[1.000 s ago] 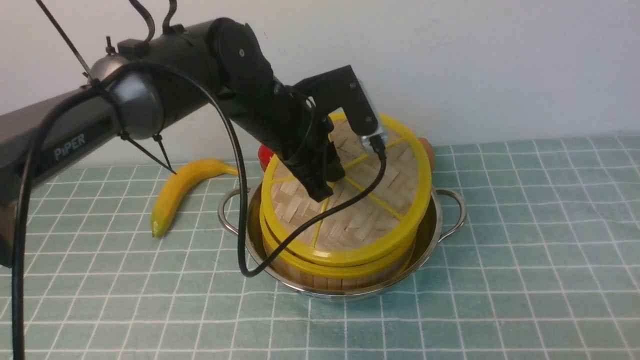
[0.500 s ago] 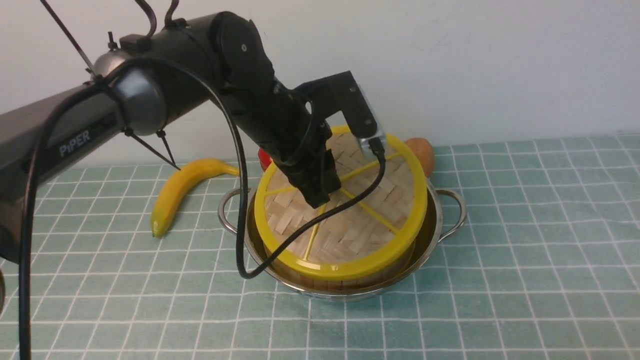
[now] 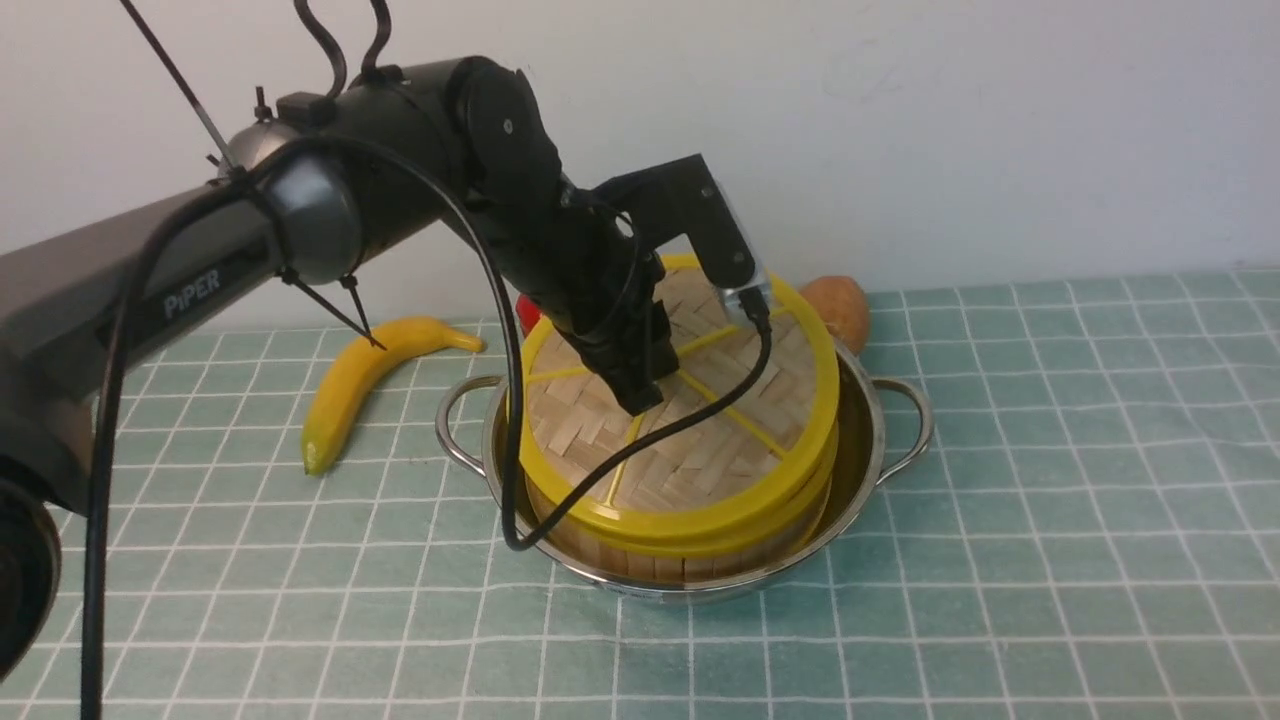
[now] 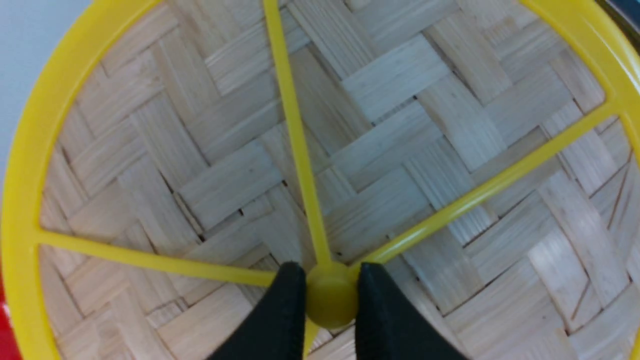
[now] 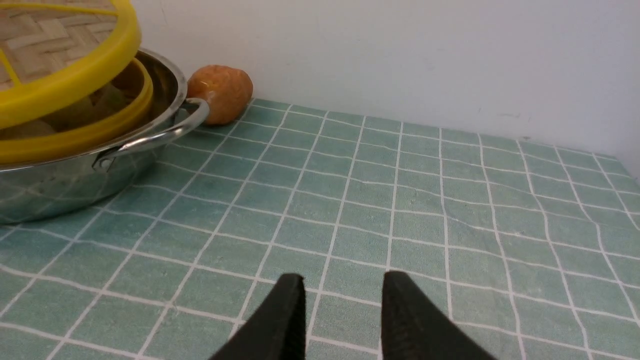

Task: Place the steamer in the pot on the blue tablecloth, and put the lid on the steamer.
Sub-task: 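Place the yellow bamboo steamer lid onto the steamer in the pot with the left gripper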

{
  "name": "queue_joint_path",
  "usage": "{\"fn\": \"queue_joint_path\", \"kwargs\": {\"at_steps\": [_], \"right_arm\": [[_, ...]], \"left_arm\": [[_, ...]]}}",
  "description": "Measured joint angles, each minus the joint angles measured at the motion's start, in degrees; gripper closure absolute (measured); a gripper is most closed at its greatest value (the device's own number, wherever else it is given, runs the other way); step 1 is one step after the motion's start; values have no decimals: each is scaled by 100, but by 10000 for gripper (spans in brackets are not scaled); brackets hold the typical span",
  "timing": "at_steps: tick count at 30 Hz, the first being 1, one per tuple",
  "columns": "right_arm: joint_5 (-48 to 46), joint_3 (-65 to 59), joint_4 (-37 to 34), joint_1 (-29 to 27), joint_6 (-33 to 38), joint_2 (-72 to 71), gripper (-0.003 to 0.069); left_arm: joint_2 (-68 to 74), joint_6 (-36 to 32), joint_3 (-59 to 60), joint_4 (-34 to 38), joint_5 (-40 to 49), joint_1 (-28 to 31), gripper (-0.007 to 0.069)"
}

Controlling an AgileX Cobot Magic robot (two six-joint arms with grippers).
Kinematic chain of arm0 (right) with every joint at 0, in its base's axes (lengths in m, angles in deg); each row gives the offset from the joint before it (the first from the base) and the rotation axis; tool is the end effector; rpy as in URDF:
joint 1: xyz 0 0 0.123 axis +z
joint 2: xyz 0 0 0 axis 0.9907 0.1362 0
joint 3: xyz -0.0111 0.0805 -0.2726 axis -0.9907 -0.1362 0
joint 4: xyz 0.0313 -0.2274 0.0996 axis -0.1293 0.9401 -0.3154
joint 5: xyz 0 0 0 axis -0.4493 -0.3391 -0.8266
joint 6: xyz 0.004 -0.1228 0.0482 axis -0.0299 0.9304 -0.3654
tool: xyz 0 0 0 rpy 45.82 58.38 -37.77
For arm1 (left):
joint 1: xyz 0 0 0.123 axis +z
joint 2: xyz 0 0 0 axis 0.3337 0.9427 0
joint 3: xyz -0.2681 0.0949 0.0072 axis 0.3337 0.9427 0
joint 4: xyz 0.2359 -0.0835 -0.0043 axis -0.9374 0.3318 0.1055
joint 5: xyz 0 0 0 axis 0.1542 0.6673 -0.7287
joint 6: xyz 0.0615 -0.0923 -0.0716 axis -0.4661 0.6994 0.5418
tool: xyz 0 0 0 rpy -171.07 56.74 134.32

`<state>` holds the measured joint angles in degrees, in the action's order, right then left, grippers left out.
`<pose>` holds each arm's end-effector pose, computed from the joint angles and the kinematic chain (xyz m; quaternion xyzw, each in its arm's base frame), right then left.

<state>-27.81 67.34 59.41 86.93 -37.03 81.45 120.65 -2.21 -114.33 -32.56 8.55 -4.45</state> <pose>0.0910 0.0086 0.1645 -0.0404 0.8035 0.0241 0.5934 0.4073 -0.2094 0.2164 0.5834 0.7733 -0.0484 0.2434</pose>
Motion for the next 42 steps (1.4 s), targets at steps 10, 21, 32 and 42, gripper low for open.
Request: {"fn": "queue_joint_path", "kwargs": {"at_steps": [10,21,32,42], "right_arm": [[0,0,0,0,0,0,417],[0,0,0,0,0,0,417],[0,0,0,0,0,0,417],[0,0,0,0,0,0,417]], "left_arm": [[70,-208,0,86,-102,0,504],[260,-418,0,214,-271,0,504],[414,-504,-49,362,-441,0,504],[249,-222,-84,319,-63,-6,263]]}}
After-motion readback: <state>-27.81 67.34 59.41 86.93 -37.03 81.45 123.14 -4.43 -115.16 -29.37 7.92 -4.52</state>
